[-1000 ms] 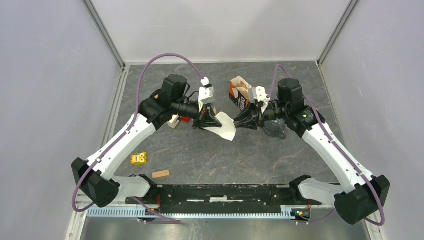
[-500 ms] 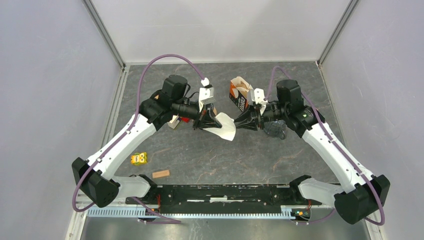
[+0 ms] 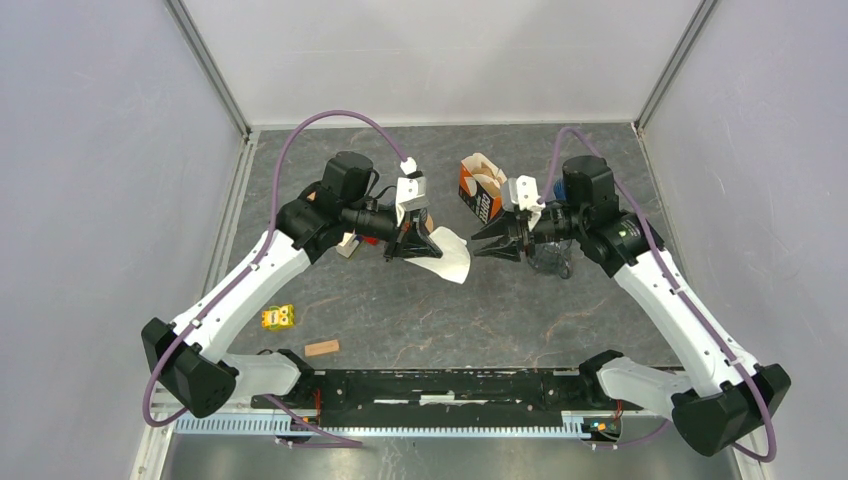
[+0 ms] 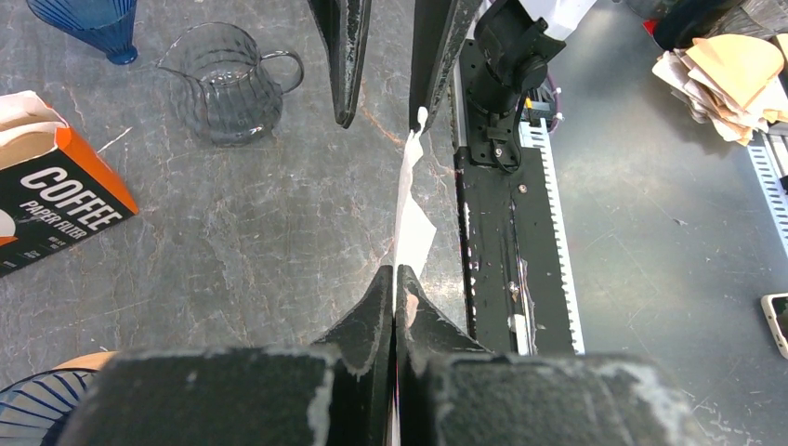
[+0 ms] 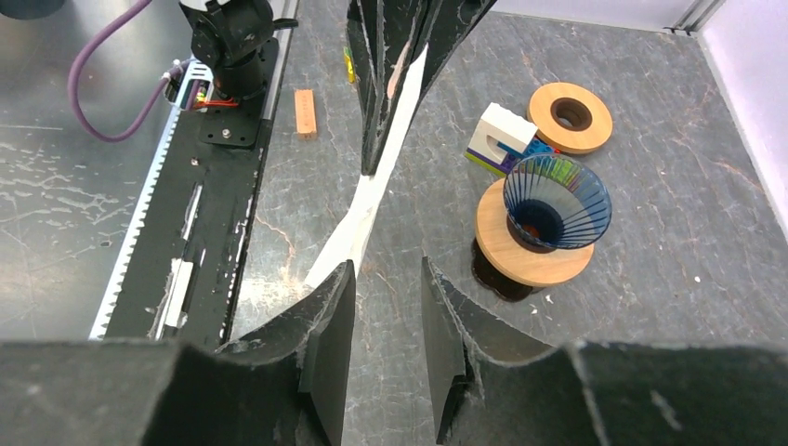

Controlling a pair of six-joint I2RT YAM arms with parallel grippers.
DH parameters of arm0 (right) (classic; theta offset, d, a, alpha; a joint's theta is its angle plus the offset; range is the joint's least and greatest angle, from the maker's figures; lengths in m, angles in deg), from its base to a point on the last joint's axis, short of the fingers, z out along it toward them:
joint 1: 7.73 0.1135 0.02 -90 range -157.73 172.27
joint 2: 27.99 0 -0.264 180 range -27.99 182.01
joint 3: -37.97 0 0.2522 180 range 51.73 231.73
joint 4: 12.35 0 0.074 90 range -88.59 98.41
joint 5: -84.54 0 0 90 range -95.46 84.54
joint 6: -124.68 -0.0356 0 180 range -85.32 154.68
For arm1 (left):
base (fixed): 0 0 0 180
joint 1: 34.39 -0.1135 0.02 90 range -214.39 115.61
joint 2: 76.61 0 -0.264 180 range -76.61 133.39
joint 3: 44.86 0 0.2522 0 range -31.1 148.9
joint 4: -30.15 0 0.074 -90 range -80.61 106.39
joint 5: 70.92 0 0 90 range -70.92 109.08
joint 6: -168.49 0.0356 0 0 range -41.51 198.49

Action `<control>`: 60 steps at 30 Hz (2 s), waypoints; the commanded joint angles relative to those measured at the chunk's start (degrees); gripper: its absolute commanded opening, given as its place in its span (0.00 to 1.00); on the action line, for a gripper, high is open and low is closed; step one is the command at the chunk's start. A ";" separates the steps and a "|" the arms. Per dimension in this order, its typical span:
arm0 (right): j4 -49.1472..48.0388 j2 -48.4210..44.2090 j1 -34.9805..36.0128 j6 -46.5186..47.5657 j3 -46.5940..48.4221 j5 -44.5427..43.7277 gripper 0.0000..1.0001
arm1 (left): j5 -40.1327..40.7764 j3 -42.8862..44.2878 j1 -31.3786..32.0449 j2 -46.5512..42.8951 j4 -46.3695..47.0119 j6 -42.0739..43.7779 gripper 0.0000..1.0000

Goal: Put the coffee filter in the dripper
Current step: Place the coffee filter in the coffee dripper.

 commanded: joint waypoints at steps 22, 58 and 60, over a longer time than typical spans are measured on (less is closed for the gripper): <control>-5.71 3.05 2.30 -5.42 1.28 -0.39 0.32 | -2.66 -1.06 -0.42 -1.41 2.26 -0.10 0.02; -2.00 2.76 2.31 -0.08 0.33 2.00 0.24 | -6.01 -2.38 -0.81 -2.49 2.50 1.66 0.02; -1.95 2.82 2.30 -0.31 0.45 2.36 0.24 | -6.00 -2.38 -0.81 -2.29 2.65 1.55 0.02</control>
